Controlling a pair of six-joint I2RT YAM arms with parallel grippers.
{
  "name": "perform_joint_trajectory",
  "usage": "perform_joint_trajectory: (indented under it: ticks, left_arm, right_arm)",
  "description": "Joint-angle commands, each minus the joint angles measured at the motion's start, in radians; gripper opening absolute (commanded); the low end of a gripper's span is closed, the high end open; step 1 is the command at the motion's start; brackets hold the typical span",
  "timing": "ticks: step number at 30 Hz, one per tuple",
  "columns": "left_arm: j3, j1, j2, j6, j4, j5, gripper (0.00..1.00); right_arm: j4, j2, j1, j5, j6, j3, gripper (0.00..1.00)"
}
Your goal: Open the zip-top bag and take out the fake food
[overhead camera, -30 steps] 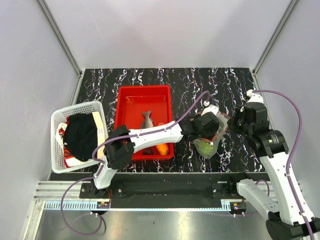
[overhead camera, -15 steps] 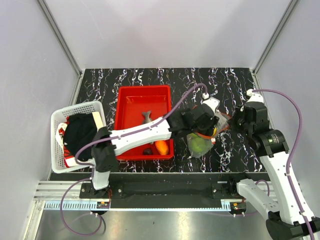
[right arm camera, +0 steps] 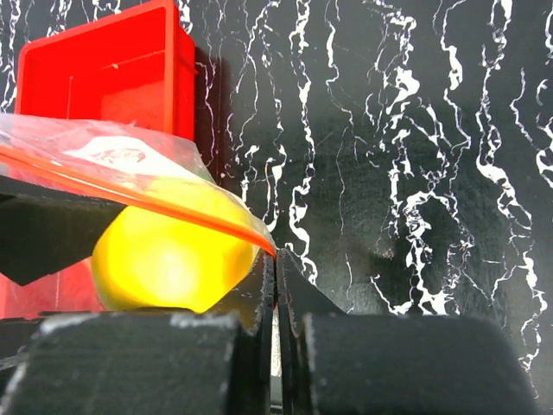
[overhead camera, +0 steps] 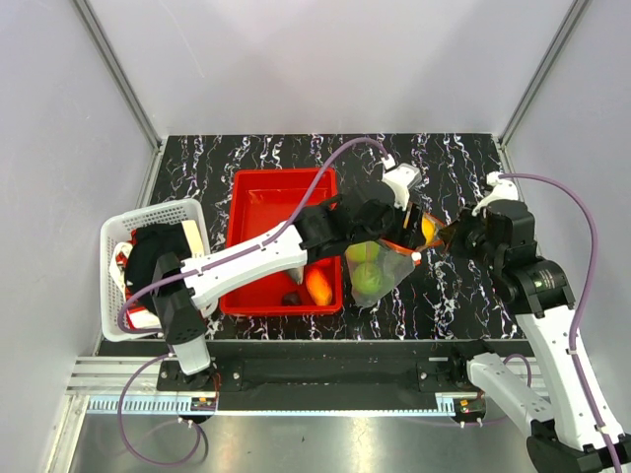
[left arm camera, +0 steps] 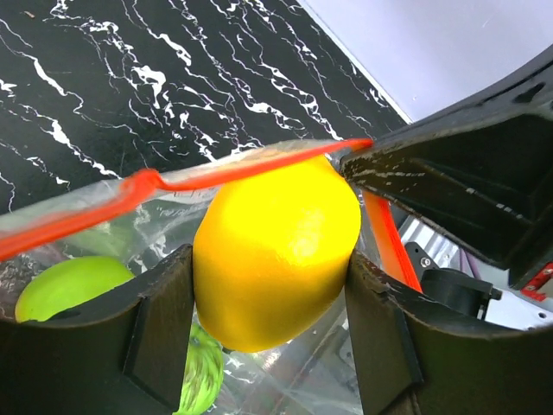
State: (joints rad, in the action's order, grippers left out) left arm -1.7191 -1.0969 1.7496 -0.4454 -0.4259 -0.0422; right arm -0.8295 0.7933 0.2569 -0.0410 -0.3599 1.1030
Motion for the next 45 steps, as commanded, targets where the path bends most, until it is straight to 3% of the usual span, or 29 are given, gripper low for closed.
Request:
perform_joint_trajectory:
  ticks: [1,9,17,27,29,33,38,45]
  left_arm:
    - [-0.081,0.002,0.008,-0.006,0.0,-0.026,0.0]
    - [-0.327,-0.084,0.163,0.047,-0.244,-0.203,0.0]
    - [-0.381,-0.115,0.223,0.126,-0.241,-0.094,0.0]
    - [-0.407,-0.112,0.111,0.151,-0.235,-0.263,0.0]
    - [-0.384,-0.098,0.079,0.136,-0.231,-0.233,0.0]
    - [-0.291,-0.049,-0.021,0.094,-0.182,-0.015,0.0]
    - [-0.087,0.009,-0.18,0.097,-0.171,-0.057,0.0]
    - [0.205,0.27,-0.32,0.07,-0.162,-0.067,0.0]
  right_arm:
    - [-0.048,0.011,-0.013,-0.083,0.025,0.076,0.0]
    - [-0.028,0.047,-0.013,-0.022,0.012,0.129,0.0]
    - [-0.002,0.08,-0.012,0.033,-0.007,0.202,0.0]
    - [-0.008,0.037,-0.011,0.013,0.004,0.107,0.0]
    - [-0.019,0.03,-0.011,-0.025,0.021,0.092,0.0]
    - [-0.022,0.032,-0.011,-0.071,0.035,0.055,0.0]
    - [-0.014,0.038,-0.012,-0.069,0.036,0.028,0.0]
    - [-0.007,0.03,-0.013,-0.077,0.059,0.035,0.0]
